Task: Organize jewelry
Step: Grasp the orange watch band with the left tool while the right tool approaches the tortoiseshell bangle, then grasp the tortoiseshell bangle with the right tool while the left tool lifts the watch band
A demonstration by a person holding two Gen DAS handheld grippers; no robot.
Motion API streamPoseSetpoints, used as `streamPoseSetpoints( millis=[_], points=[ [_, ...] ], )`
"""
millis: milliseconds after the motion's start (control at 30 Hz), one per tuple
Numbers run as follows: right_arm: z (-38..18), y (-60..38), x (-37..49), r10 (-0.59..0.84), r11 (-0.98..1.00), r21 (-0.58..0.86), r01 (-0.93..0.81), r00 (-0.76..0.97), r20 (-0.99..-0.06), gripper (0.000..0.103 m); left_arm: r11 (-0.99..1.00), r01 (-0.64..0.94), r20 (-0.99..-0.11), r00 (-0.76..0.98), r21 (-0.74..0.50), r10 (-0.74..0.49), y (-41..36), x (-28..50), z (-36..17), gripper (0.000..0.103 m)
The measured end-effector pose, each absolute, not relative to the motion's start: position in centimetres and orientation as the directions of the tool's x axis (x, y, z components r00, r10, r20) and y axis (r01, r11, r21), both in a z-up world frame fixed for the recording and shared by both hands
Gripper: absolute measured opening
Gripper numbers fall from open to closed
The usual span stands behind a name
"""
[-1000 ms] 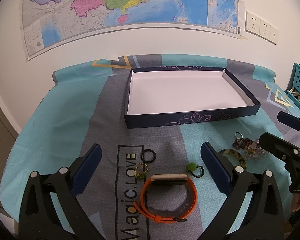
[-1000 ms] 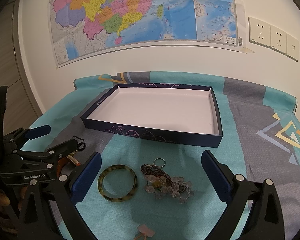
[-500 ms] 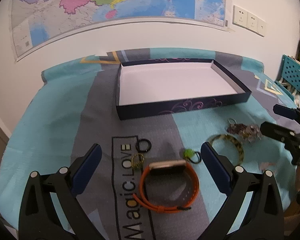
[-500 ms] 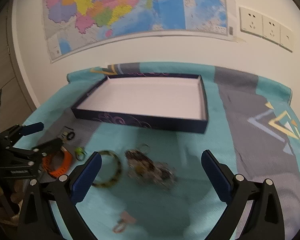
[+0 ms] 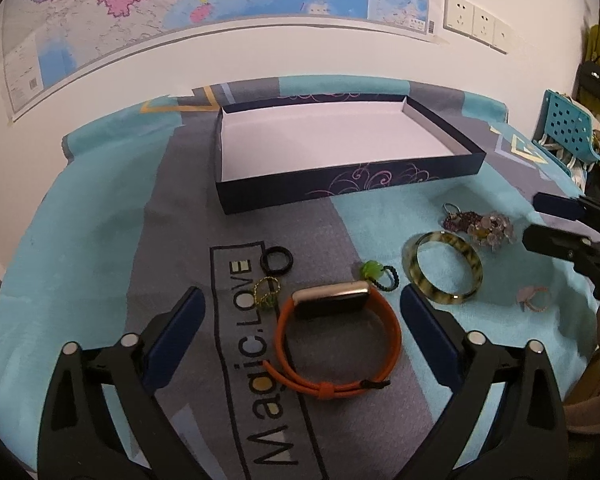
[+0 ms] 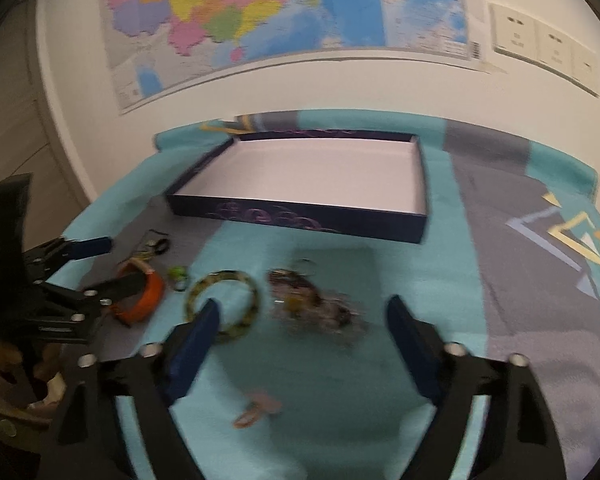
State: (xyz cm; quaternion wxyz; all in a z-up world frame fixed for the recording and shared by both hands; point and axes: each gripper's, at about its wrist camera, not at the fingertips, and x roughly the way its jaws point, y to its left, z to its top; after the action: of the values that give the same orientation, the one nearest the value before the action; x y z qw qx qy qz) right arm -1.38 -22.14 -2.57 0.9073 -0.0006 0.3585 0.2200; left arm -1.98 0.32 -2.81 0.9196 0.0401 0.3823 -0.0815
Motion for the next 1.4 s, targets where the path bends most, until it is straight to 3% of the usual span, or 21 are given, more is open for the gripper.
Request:
streamPoseSetpoints(
  millis=[167, 333, 500, 633, 967, 1100, 1267, 1400],
  points=[
    [-2.8, -19.7, -1.3, 0.479, 0.849, 0.186, -0.494, 0.573, -0.665, 0.043, 0.976, 0.215, -0.726, 0.666, -0.03, -0.169, 0.5, -2.2, -3.1, 0.082],
    [-3.5, -17.9, -0.5, 0.482, 0.837, 0.193, -0.512, 0.523, -0.703, 0.031, 0.968, 0.244, -0.735, 0.645, -0.06, -0.208, 0.6, -2.4, -3.3, 0.073],
    [-4.4, -17.9, 0.5, 0.46, 0.851, 0.205, -0.483, 0.499, -0.735, 0.028, 0.958, 0.272, -0.74, 0.625, -0.093, -0.249, 0.7, -2.6, -3.6, 0.066],
    [-5.1, -17.6, 1.0, 0.456, 0.855, 0.218, -0.471, 0.479, -0.75, 0.019, 0.953, 0.279, -0.747, 0.609, -0.113, -0.267, 1.0, -2.6, -3.7, 0.044],
    [-4.9, -17.0, 1.6, 0.437, 0.851, 0.184, -0.492, 0.47, -0.767, 0.016, 0.942, 0.301, -0.768, 0.565, -0.147, -0.3, 1.8, -2.1, -4.0, 0.035],
    [-4.9, -16.7, 2.0, 0.415, 0.854, 0.15, -0.497, 0.48, -0.773, 0.006, 0.95, 0.289, -0.787, 0.556, -0.119, -0.268, 1.7, -1.5, -4.3, 0.013],
    [-4.8, -16.6, 2.1, 0.409, 0.849, 0.13, -0.512, 0.482, -0.775, 0.005, 0.954, 0.288, -0.797, 0.557, -0.081, -0.236, 1.2, -1.3, -4.3, 0.01],
    [-4.0, -17.1, 2.2, 0.439, 0.843, 0.159, -0.514, 0.487, -0.755, 0.005, 0.952, 0.275, -0.793, 0.547, -0.135, -0.27, 1.7, -0.9, -3.9, 0.009]
  ],
)
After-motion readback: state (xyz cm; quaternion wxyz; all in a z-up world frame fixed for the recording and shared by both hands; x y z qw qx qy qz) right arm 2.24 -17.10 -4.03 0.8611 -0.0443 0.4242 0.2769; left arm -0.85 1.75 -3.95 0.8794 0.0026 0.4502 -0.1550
